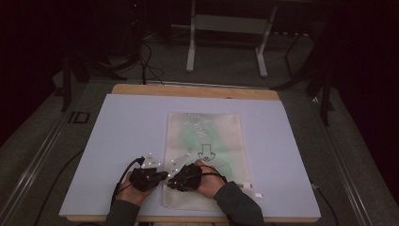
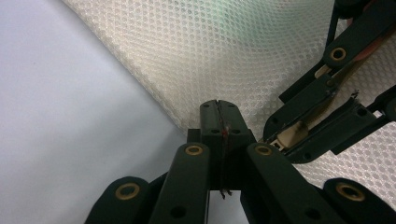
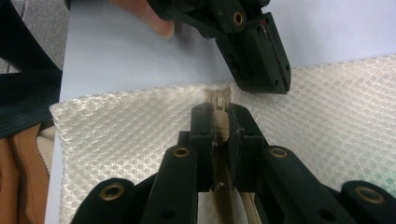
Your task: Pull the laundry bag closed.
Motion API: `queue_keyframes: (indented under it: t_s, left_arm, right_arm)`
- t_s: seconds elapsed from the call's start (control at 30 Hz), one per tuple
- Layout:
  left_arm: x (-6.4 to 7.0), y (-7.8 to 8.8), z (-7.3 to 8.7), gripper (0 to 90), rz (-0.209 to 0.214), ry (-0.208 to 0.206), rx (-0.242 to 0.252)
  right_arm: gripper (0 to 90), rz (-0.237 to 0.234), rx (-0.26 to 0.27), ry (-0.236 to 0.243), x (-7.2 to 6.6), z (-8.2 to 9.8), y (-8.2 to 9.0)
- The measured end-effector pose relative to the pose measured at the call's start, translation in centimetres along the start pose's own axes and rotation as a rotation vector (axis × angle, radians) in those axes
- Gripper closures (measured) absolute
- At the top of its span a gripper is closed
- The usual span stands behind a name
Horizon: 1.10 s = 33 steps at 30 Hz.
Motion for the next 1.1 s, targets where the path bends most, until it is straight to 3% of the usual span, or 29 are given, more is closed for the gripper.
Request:
queue_keyframes:
  t_s: [0.2,0.3,0.57,0.8,1.0,1.1]
  left_arm:
    - [0.0,0.0,0.0,89.7,-0.002,-0.002,0.001]
    - [0.0,0.0,0.0,89.7,0.0,-0.002,-0.002]
    - [0.2,0.0,-0.1,89.3,-0.037,-0.021,-0.006]
    - [1.2,0.1,0.0,88.9,-0.008,-0.028,-0.008]
    - [1.3,0.5,0.1,87.2,-0.019,-0.021,-0.002]
    - [1.2,0.4,0.2,87.1,-0.011,-0.011,-0.002]
  right_arm:
    - [82.6,-0.001,-0.016,0.006,0.2,0.3,0.3]
    - [82.5,-0.013,-0.004,-0.022,0.4,0.9,0.6]
    - [82.4,0.009,-0.03,0.018,0.3,0.9,0.6]
    - [82.4,0.01,-0.021,0.01,0.3,0.9,0.6]
    - [82.4,0.064,-0.006,0.027,0.3,0.5,0.3]
    - [82.4,0.063,-0.004,0.022,0.3,0.4,0.2]
Point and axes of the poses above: each handheld gripper's, and its own axes: y roughly backward along the jaws, z roughly out of its underside, x roughly to its right, the point moved 10 cm from there along -y, roughly forward along the jaws, and after that the axes turned 9 degrees about z, right-handed, at the moved point
